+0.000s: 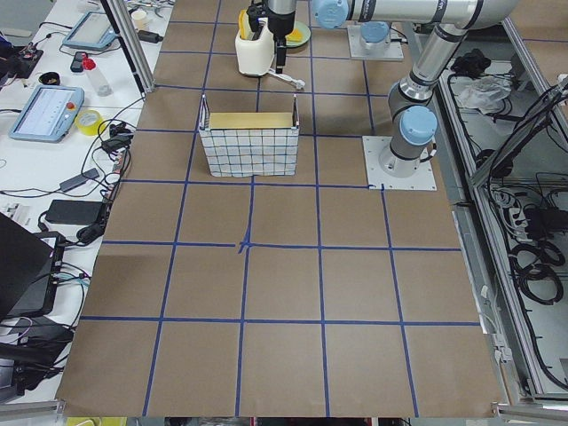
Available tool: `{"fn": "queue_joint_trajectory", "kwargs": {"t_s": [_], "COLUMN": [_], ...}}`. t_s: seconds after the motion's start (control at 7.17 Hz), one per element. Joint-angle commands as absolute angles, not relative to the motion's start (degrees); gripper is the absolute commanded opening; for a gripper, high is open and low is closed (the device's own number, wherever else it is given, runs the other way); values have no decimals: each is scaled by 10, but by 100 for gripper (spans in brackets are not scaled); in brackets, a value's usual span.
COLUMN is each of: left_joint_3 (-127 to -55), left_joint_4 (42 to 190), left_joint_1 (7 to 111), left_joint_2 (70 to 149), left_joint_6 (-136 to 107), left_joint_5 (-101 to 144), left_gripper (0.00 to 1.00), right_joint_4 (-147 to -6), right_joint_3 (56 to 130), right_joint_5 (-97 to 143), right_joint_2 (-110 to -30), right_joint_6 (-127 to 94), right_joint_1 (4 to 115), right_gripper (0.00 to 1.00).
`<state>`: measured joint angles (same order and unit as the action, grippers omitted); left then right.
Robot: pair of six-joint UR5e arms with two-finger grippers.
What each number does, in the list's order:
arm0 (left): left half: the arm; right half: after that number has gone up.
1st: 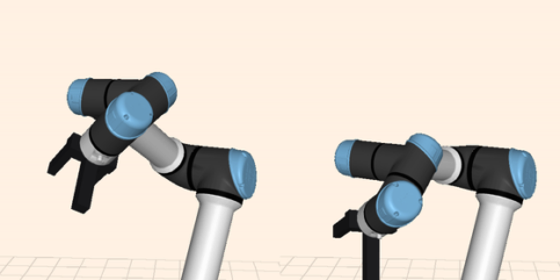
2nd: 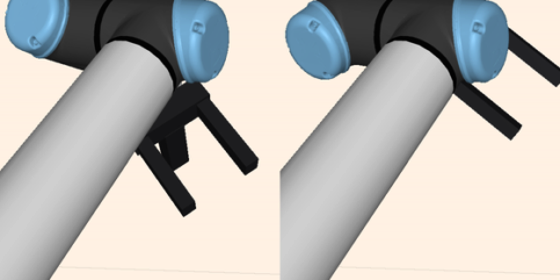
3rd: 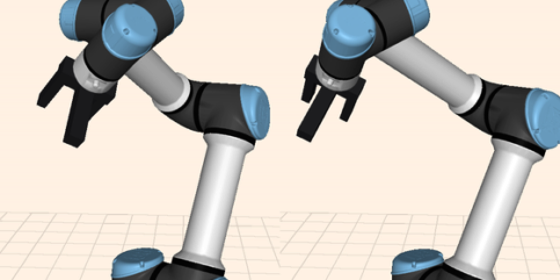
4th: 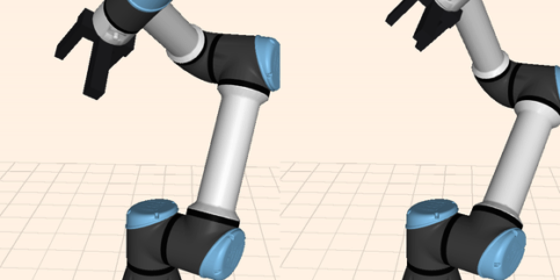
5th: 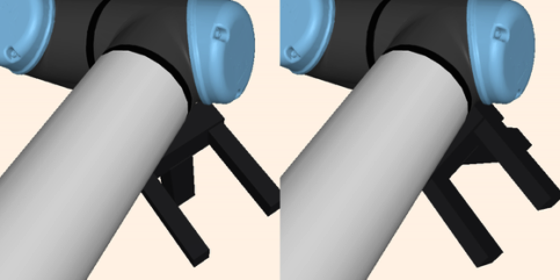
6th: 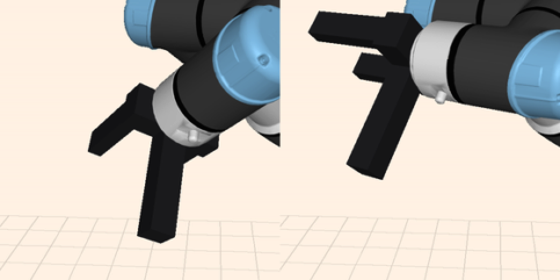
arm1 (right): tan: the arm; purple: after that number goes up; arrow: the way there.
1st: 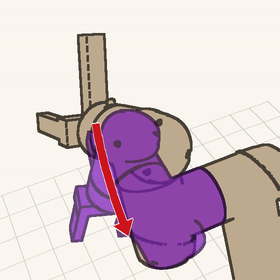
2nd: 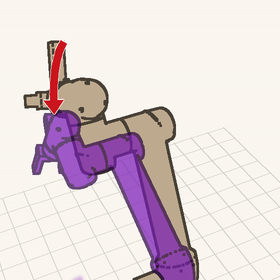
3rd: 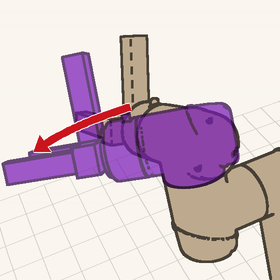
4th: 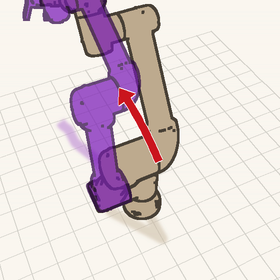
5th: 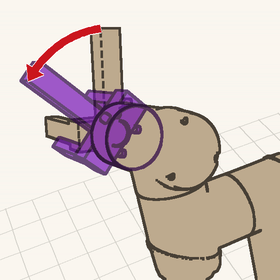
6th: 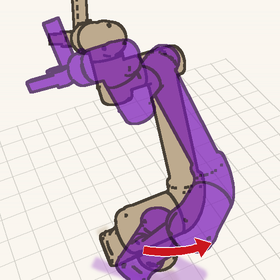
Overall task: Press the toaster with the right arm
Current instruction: 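Move the right gripper away from the toaster toward its side lever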
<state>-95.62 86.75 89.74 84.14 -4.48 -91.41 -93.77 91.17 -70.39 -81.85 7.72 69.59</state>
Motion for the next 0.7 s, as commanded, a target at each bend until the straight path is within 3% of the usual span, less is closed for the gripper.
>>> {"fn": "queue_joint_trajectory", "kwargs": {"t_s": [0.0,0.56], "left_joint_3": [-956,-956], "left_joint_4": [867,867], "left_joint_1": [897,897], "left_joint_2": [841,842], "left_joint_6": [-45,-45], "left_joint_5": [-914,-914], "left_gripper": [100,100], "right_joint_4": [-941,-1013], "right_joint_3": [915,964], "right_joint_5": [-703,-700], "right_joint_2": [-805,-786], "right_joint_6": [103,104], "right_joint_1": [694,694], "right_gripper": [0,0]}}
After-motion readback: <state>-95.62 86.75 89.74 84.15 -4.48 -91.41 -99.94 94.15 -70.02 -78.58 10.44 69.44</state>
